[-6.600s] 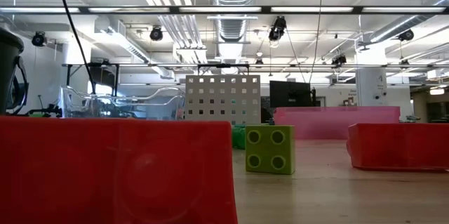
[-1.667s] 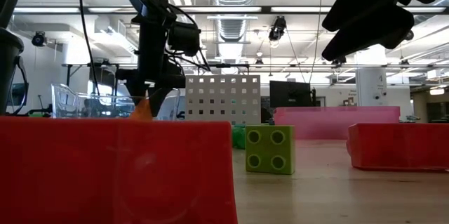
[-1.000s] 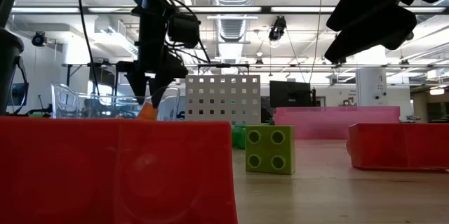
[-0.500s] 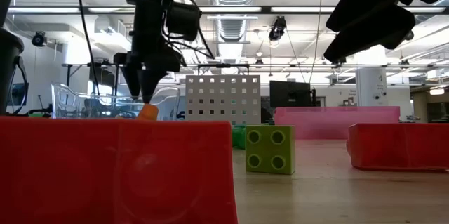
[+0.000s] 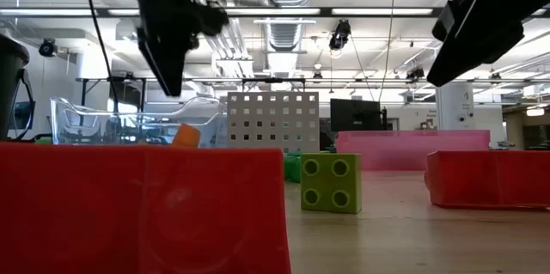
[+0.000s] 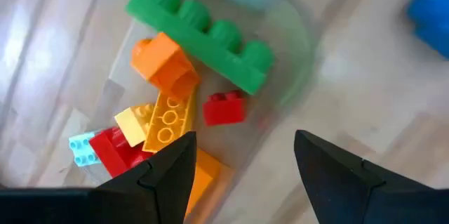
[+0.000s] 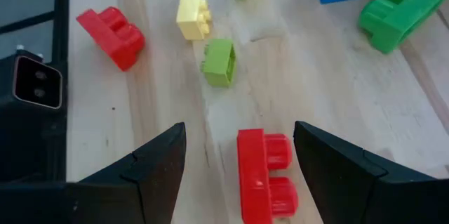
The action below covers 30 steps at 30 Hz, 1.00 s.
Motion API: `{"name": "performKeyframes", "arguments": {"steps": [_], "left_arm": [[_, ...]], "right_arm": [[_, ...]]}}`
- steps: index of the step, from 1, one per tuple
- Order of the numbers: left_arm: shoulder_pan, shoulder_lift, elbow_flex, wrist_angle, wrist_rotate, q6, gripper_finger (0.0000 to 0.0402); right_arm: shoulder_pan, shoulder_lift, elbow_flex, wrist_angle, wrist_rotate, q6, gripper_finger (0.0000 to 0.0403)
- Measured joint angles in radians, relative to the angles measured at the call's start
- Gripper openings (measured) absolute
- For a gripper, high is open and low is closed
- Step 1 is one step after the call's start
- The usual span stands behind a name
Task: Pick & Place Toys
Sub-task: Put the red game piece into the transparent bin
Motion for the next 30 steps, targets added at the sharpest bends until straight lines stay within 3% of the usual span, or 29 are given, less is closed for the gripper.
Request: {"name": "performKeyframes", "arguments": {"steps": [6, 10, 17, 26, 30], "left_arm": [[-0.051, -0.106, 0.0, -0.002, -0.098, -0.089, 0.0241], [-0.06, -0.169, -0.001, 0.006, -0.092, -0.142, 0.0241], [-0.15, -0.23, -0.006, 0.135, -0.026, -0.108, 0.0234], [-0.339, -0.233, -0.007, 0.288, -0.048, -0.055, 0.0139], [-0.4, -0.233, -0.007, 0.36, -0.098, -0.028, 0.0117]], "right_arm": [[-0.001, 0.0, 0.0, -0.001, -0.002, -0.001, 0.0255], [-0.001, 0.0, 0.0, -0.001, -0.01, -0.008, 0.0255], [0.0, 0.0, 0.0, -0.005, -0.031, -0.018, 0.0255], [0.0, 0.0, 0.0, -0.019, -0.063, -0.021, 0.0255], [0.004, 0.0, 0.0, -0.058, -0.084, -0.025, 0.0255]]}}
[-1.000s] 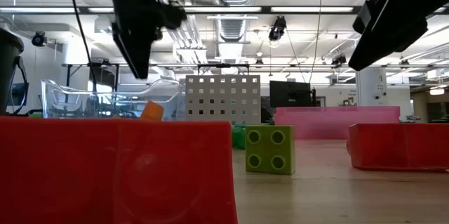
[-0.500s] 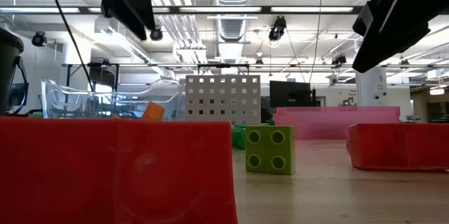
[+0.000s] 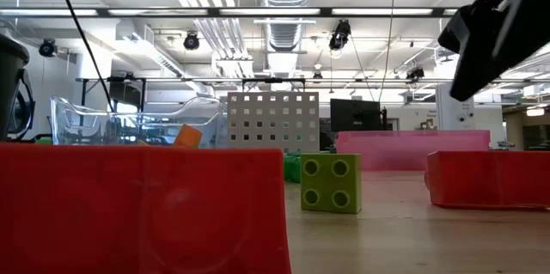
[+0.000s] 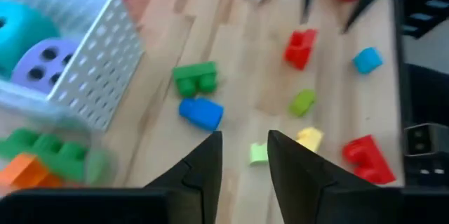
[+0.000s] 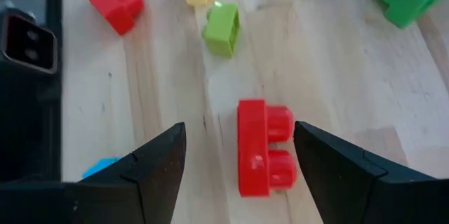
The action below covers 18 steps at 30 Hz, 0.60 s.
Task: Pick & Place Toys
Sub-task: Put the red game piece into the transparent bin
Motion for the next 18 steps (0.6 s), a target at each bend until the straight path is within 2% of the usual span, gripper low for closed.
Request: {"name": "performKeyframes", "arguments": {"steps": [7, 11, 18], "left_arm": [[-0.026, 0.0, 0.0, 0.077, 0.0, 0.038, 0.0115], [-0.026, 0.006, -0.004, 0.104, 0.001, 0.045, 0.0115], [-0.028, 0.008, -0.106, 0.302, 0.013, 0.102, 0.0115]], "right_arm": [[0.029, 0.001, -0.01, -0.027, 0.005, -0.014, 0.0255], [0.036, 0.001, -0.049, 0.002, 0.056, -0.023, 0.0255], [0.036, 0.002, -0.108, 0.087, 0.068, -0.022, 0.0255]]}}
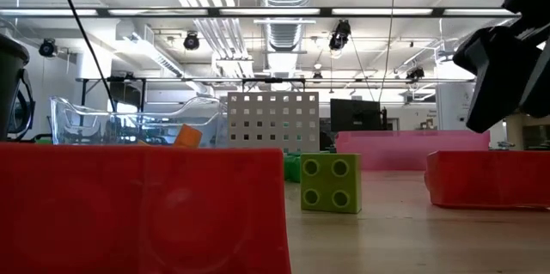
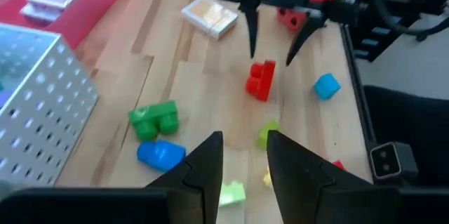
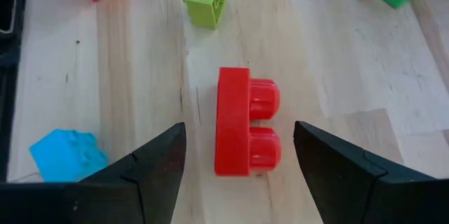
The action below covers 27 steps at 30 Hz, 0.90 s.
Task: Pick & Place Toys
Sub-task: Put the red game piece into the transparent bin
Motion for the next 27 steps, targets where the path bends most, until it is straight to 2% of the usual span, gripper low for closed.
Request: {"name": "performKeyframes", "arguments": {"steps": [9, 13, 18, 27], "left_arm": [[0.008, 0.0, -0.076, 0.15, 0.003, 0.039, 0.0121], [0.022, 0.0, -0.078, 0.178, 0.003, 0.06, 0.0139], [0.043, 0.0, -0.072, 0.181, 0.003, 0.06, 0.0161], [0.053, 0.0, -0.072, 0.2, 0.003, 0.057, 0.0167]], "right_arm": [[0.001, 0.048, -0.002, 0.004, 0.013, -0.023, 0.0255], [-0.002, 0.108, 0.048, -0.008, 0.033, -0.065, 0.0255], [-0.003, 0.111, 0.081, 0.001, 0.042, -0.09, 0.0255], [-0.013, 0.154, 0.078, -0.004, 0.011, -0.114, 0.0255]]}}
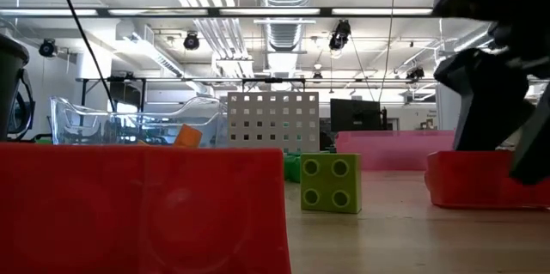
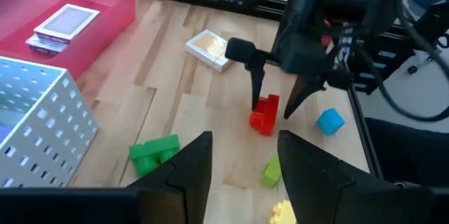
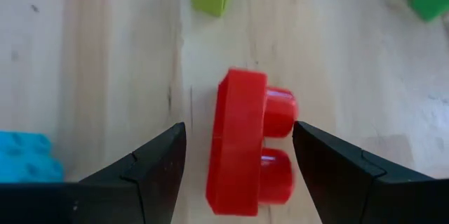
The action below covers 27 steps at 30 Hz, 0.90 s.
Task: Pick & Place Toys
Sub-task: Put the red game piece into the transparent bin
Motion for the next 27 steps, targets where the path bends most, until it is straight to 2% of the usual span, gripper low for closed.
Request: {"name": "performKeyframes", "arguments": {"steps": [9, 17, 27], "left_arm": [[0.001, 0.0, 0.0, 0.021, 0.002, -0.003, 0.0167], [0.001, 0.0, 0.0, 0.026, 0.002, -0.003, 0.0167], [0.001, 0.0, 0.0, 0.026, 0.002, -0.003, 0.0167]], "right_arm": [[-0.017, 0.067, 0.005, 0.006, 0.002, -0.011, 0.0249], [-0.016, 0.064, 0.005, 0.0, -0.016, -0.015, 0.0156], [-0.017, 0.064, 0.009, -0.007, -0.017, -0.015, 0.0156]]}}
